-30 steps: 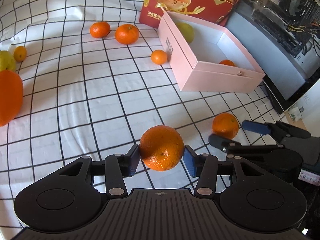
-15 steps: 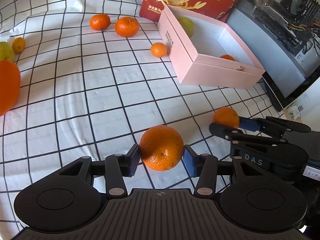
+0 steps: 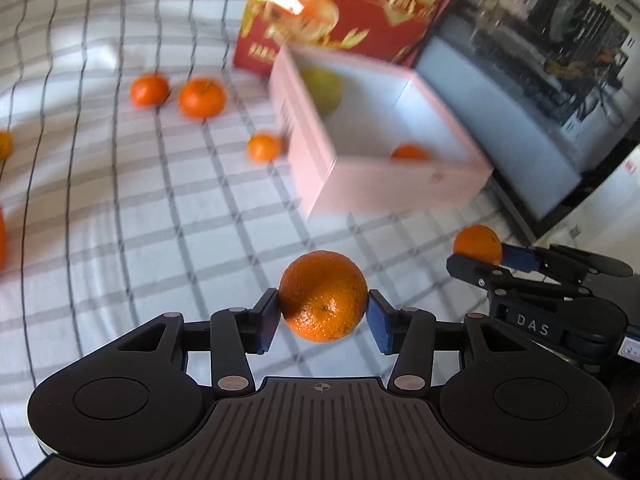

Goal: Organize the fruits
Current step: 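Carry both tangerines over the pink box and open both grippers to drop them, then grasp the large orange with the left gripper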

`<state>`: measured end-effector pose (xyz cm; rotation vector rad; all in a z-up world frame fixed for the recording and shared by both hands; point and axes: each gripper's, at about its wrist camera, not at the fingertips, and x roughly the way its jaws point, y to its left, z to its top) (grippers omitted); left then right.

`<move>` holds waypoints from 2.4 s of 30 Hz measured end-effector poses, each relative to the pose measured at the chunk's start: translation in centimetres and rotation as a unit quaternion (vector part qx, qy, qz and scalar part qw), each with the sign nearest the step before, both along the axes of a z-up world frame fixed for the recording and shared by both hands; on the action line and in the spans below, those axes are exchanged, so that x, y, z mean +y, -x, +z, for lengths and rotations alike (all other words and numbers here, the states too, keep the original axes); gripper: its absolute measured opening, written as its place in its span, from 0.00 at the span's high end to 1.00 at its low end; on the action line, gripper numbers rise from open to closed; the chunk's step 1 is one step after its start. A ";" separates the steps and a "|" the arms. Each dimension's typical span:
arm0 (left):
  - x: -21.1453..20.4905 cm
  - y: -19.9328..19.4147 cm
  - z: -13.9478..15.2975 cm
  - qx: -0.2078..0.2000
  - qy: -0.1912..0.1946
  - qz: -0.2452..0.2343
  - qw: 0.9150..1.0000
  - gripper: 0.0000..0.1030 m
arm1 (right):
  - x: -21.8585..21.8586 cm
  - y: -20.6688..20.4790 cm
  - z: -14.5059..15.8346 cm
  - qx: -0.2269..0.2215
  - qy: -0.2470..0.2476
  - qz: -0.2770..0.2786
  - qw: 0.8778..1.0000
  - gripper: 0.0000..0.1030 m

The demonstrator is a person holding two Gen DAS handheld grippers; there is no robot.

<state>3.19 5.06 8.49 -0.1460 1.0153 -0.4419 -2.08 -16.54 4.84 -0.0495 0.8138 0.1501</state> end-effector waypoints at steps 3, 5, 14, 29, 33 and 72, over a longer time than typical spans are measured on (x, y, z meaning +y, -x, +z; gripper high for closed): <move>-1.6 -2.4 2.1 -0.023 0.008 -0.009 1.000 0.49 | -1.4 -1.1 1.8 -0.023 0.003 -0.007 1.000 0.60; -2.8 -3.9 3.7 -0.047 0.013 -0.010 0.999 0.49 | -2.2 -2.3 3.1 -0.040 0.009 -0.015 0.999 0.60; -7.9 -10.4 9.6 -0.137 0.021 -0.014 0.990 0.49 | -5.3 -9.7 9.5 -0.116 0.012 -0.023 0.993 0.60; -7.3 -15.2 3.3 -0.084 0.006 0.028 0.996 0.50 | -5.2 -16.5 1.4 -0.005 0.000 0.003 1.000 0.59; -4.3 -12.6 4.2 -0.104 0.030 0.068 0.992 0.50 | -3.7 -15.6 1.4 -0.019 0.010 0.014 1.000 0.50; 22.0 0.9 -0.3 -0.101 -0.054 0.260 0.959 0.50 | 16.9 -3.9 2.0 -0.059 0.123 0.210 0.968 0.36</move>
